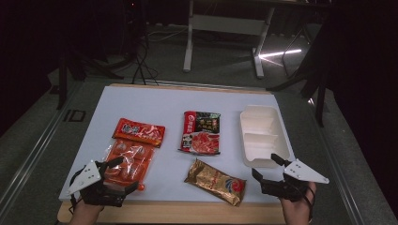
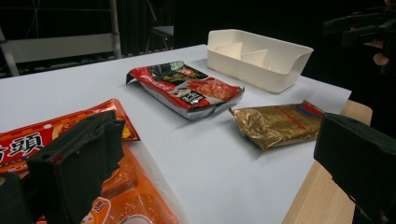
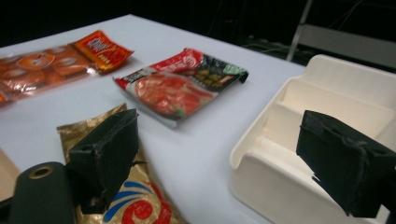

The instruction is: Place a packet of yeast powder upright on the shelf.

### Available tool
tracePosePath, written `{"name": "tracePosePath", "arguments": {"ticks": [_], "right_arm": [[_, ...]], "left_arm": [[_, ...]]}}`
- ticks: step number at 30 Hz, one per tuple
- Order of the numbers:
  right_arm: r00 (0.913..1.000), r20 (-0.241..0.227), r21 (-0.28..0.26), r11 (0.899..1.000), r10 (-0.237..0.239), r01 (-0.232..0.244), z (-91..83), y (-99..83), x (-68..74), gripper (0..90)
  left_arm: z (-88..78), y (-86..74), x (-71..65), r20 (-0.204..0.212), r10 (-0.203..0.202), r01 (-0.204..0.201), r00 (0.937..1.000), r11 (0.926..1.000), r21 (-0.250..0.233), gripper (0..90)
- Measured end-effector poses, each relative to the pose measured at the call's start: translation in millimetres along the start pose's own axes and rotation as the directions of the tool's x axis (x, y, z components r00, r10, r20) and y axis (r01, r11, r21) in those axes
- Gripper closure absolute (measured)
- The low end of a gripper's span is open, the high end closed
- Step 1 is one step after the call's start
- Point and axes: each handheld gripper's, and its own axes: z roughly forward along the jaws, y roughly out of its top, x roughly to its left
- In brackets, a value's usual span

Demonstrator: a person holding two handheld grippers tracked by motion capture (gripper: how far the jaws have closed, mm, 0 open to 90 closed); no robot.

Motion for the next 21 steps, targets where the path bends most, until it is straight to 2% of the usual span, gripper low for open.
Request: {"name": "tracePosePath", "arguments": {"ticks": [2,7,9,12,17,21], "right_arm": [[1.0000,0.001,0.001,1.000,-0.006,0.006,0.9,-0.1,0.7,12.7],[0.9997,-0.004,-0.048,0.999,-0.025,0.025,-2.3,1.4,0.7,13.0],[0.9995,0.010,-0.056,0.998,-0.031,0.032,-4.1,3.4,0.8,13.4],[0.9996,0.009,-0.060,0.998,-0.026,0.027,-8.5,9.5,1.2,13.5],[0.9989,0.016,-0.054,0.998,-0.044,0.045,-12.6,22.1,1.5,13.4],[0.9998,-0.002,-0.047,0.999,-0.019,0.019,-13.5,30.2,-1.1,12.3]], "left_arm": [[-0.1,0.1,0.0,0.001,-0.001,0.001,1.0000,1.0000,-0.002,1.0],[-0.3,0.0,0.2,0.000,-0.002,0.002,1.0000,1.0000,-0.002,1.0],[0.0,0.0,0.2,0.000,-0.002,0.002,1.0000,1.0000,-0.001,1.0],[0.2,0.1,0.1,-0.002,0.001,-0.001,1.0000,1.0000,0.000,0.9],[0.4,0.0,0.1,-0.001,-0.001,0.001,1.0000,1.0000,0.002,1.0],[0.3,0.1,-0.2,-0.002,0.000,0.000,1.0000,1.0000,0.002,1.0]]}}
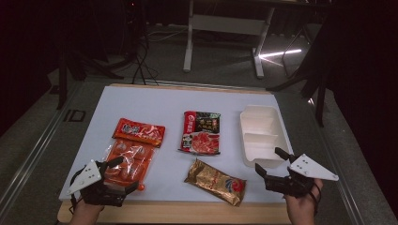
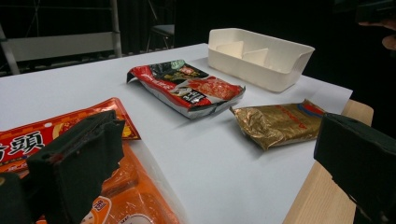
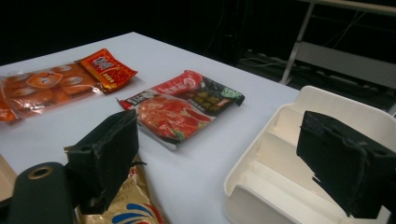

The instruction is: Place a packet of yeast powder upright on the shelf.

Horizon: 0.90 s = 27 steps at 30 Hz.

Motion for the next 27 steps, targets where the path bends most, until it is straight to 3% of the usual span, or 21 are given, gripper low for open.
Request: {"name": "tracePosePath", "arguments": {"ticks": [8,11,15,20,27], "right_arm": [[0.9983,-0.050,0.024,0.999,0.029,-0.028,4.9,8.7,-4.8,10.7],[0.9957,-0.091,0.045,0.999,0.018,-0.014,12.0,14.3,-3.9,9.3],[0.9951,-0.099,0.057,0.998,0.003,0.002,18.0,18.3,-0.7,9.3],[0.9865,-0.163,0.067,0.997,-0.020,0.031,30.5,26.3,8.7,9.3],[0.9773,-0.209,0.075,0.996,-0.033,0.050,42.4,33.5,18.6,9.4]], "left_arm": [[1.3,-0.3,-0.2,0.004,-0.003,0.003,1.0000,1.0000,0.003,0.9],[1.9,-0.4,-0.2,0.008,0.000,0.000,1.0000,0.9999,0.012,1.0],[1.9,-0.5,-0.3,0.006,0.001,-0.002,1.0000,0.9999,0.013,1.0],[1.4,-0.4,-0.3,0.005,-0.001,0.001,1.0000,1.0000,0.007,1.0],[1.8,-0.4,-0.8,0.009,0.004,-0.004,1.0000,0.9999,0.011,1.0]]}}
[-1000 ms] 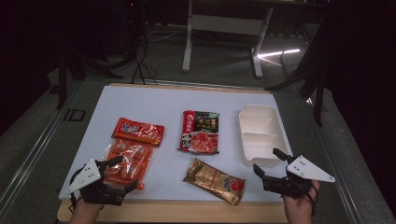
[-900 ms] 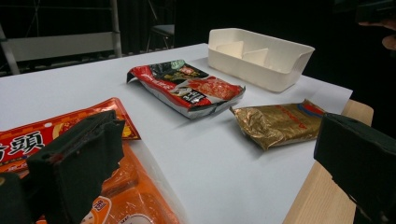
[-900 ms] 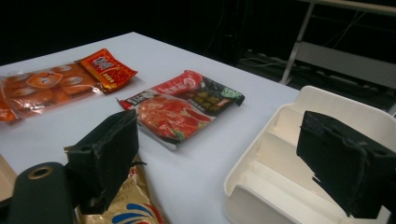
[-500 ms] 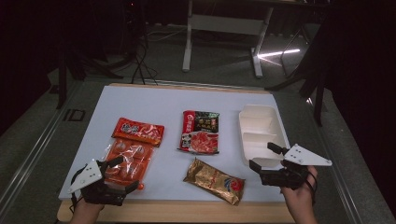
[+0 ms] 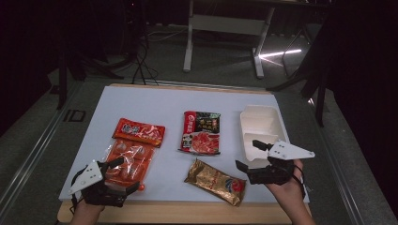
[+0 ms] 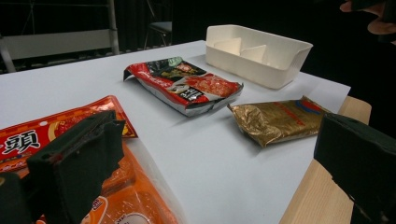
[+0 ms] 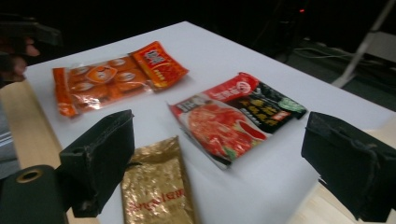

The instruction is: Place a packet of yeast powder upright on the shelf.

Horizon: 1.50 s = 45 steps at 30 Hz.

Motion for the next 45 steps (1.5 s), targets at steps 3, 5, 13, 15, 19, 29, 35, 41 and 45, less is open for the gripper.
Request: {"name": "tracePosePath", "arguments": {"ticks": [3,5,13,15,19,29,35,41,45], "right_arm": [[0.9997,-0.024,-0.006,1.000,-0.008,0.008,8.9,4.4,2.6,9.7],[0.9990,-0.042,0.003,1.000,-0.012,0.012,13.9,5.8,4.7,9.7],[0.9961,-0.086,0.036,0.999,-0.022,0.025,34.5,6.5,11.9,13.7],[0.9954,-0.094,0.046,0.999,-0.021,0.025,39.9,6.0,13.7,14.8],[0.9943,-0.106,0.063,0.998,-0.016,0.023,49.6,4.1,16.0,16.3],[0.9863,-0.165,0.142,0.990,0.007,0.017,91.2,-5.8,23.6,20.5],[0.9817,-0.190,0.187,0.982,0.016,0.021,109.0,-11.2,26.5,20.9],[0.9822,-0.187,0.241,0.970,0.022,0.024,128.0,-16.8,25.8,23.0],[0.9802,-0.193,0.276,0.961,0.044,0.011,138.1,-21.0,23.8,23.9]], "left_arm": [[-0.5,0.0,0.3,-0.001,-0.002,0.002,1.0000,1.0000,-0.001,1.0],[-0.6,0.0,0.2,0.000,-0.001,0.001,1.0000,1.0000,-0.001,1.0],[0.3,-0.2,0.0,0.005,-0.002,0.002,1.0000,1.0000,0.003,1.0],[0.5,-0.3,0.2,0.005,-0.003,0.003,1.0000,1.0000,0.003,0.9],[0.8,-0.5,0.4,0.007,-0.004,0.004,1.0000,1.0000,0.005,1.0],[1.2,-0.7,0.6,0.009,-0.004,0.004,0.9999,0.9999,0.009,1.0],[1.2,-0.9,0.9,0.011,-0.008,0.008,0.9999,0.9999,0.008,1.0],[2.1,-1.2,1.2,0.013,-0.006,0.006,0.9999,0.9999,0.014,1.0],[2.5,-1.3,1.3,0.014,-0.006,0.006,0.9999,0.9999,0.016,0.9]]}}
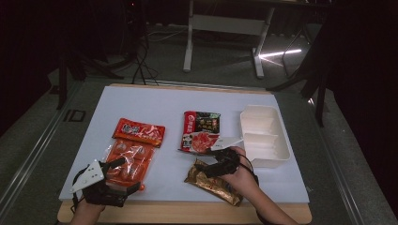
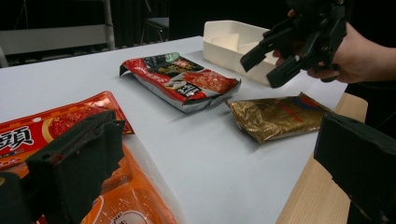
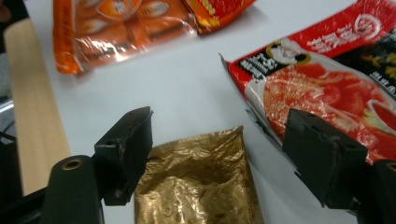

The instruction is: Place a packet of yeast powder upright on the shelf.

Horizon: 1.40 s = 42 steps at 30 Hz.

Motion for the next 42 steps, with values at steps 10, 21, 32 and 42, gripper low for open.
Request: {"name": "tracePosePath", "arguments": {"ticks": [10,21,32,42], "right_arm": [[1.0000,-0.004,0.086,0.996,0.001,-0.001,22.8,-4.8,-2.7,26.8],[0.9999,-0.011,0.198,0.980,0.011,-0.009,49.2,-11.1,-5.5,31.9],[0.9995,-0.004,0.230,0.973,-0.030,0.030,53.3,-13.1,-5.9,62.5],[0.9993,-0.013,0.259,0.965,-0.036,0.038,48.0,-9.5,-6.1,88.8]], "left_arm": [[1.0,-0.2,-0.6,0.002,0.004,-0.004,1.0000,1.0000,0.007,0.9],[0.8,-0.2,-0.5,0.004,0.005,-0.005,1.0000,1.0000,0.007,1.0],[1.1,-0.1,-1.0,0.007,0.009,-0.009,0.9999,0.9999,0.009,0.9],[1.3,-0.2,-1.1,0.007,0.010,-0.011,0.9999,0.9999,0.012,1.0]]}}
